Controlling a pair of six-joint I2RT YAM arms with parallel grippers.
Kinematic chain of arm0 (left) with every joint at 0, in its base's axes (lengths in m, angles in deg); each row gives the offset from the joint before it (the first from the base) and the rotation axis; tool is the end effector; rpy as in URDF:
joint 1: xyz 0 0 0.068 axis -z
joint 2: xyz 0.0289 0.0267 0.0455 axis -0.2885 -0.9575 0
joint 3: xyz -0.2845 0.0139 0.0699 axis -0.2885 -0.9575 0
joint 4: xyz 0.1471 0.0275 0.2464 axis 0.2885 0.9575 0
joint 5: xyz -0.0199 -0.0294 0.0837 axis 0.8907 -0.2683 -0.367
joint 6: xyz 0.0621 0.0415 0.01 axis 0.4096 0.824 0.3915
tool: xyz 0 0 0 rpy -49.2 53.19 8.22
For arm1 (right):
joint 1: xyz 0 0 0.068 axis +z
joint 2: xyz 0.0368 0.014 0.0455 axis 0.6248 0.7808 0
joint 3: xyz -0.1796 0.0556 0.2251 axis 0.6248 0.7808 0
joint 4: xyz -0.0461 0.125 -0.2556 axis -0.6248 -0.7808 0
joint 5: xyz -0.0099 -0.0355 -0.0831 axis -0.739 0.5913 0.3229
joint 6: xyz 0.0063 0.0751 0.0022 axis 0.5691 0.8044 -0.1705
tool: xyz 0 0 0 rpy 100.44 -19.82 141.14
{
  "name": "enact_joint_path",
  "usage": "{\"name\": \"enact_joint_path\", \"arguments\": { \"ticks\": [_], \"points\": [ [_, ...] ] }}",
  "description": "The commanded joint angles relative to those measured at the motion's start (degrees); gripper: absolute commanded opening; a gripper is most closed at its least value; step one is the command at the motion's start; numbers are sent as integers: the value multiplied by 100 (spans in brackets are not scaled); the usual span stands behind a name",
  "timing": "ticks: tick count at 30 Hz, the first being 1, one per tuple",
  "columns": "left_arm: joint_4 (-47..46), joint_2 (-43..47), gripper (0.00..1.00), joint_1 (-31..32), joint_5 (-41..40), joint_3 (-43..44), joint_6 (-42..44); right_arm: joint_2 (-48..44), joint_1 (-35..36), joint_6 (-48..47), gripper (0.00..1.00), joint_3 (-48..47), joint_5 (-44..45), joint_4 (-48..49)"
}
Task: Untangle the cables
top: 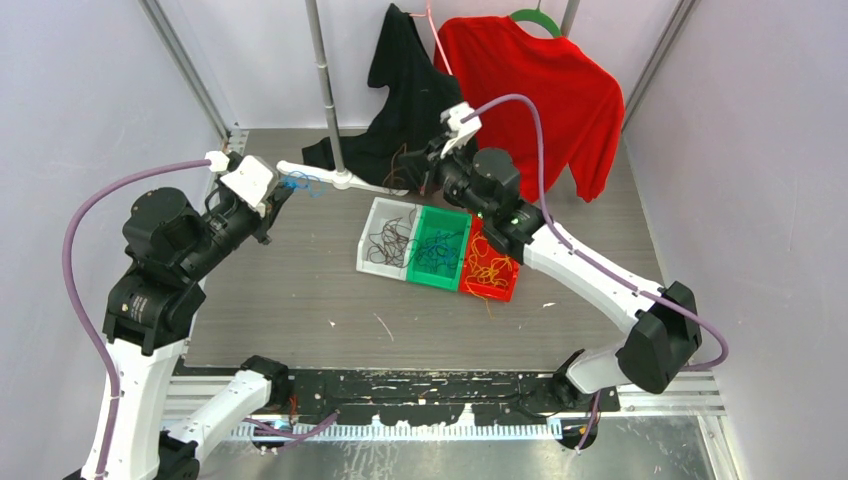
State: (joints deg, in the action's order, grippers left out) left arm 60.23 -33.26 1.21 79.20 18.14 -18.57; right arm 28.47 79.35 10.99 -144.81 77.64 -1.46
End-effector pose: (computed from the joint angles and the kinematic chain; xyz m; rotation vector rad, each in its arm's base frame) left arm 0.1421 -0.0623 0.5105 0.6997 1.5398 -0.2023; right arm 0.2943 0.2559 0.4205 -0.4030 1.4582 0.7693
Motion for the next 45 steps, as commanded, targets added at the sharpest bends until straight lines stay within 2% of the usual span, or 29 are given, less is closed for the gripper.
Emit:
{"name": "enact_joint_path", "arguments": {
  "ticks": [1, 10, 16, 22, 32, 45],
  "points": [
    [-209, 22, 2, -26, 48, 166, -64, -179, 235, 326, 1, 417, -408, -453],
    [-196, 24, 2, -27, 62, 154, -73, -623, 578, 399, 1, 1049, -200, -495],
    [-223, 25, 2, -30, 89, 104, -108, -481, 589, 364, 1, 1071, 118, -634],
    [-253, 46, 2, -29, 60, 67, -108, 715, 590, -115, 1, 115, 569, -1605],
    [-245, 25, 2, -25, 45, 18, -81, 2196, 576, -430, 1, -701, 801, -1628],
    [-215, 33, 2, -26, 47, -15, -29, 3984, 528, -215, 1, -1880, 729, -1722]
  ]
}}
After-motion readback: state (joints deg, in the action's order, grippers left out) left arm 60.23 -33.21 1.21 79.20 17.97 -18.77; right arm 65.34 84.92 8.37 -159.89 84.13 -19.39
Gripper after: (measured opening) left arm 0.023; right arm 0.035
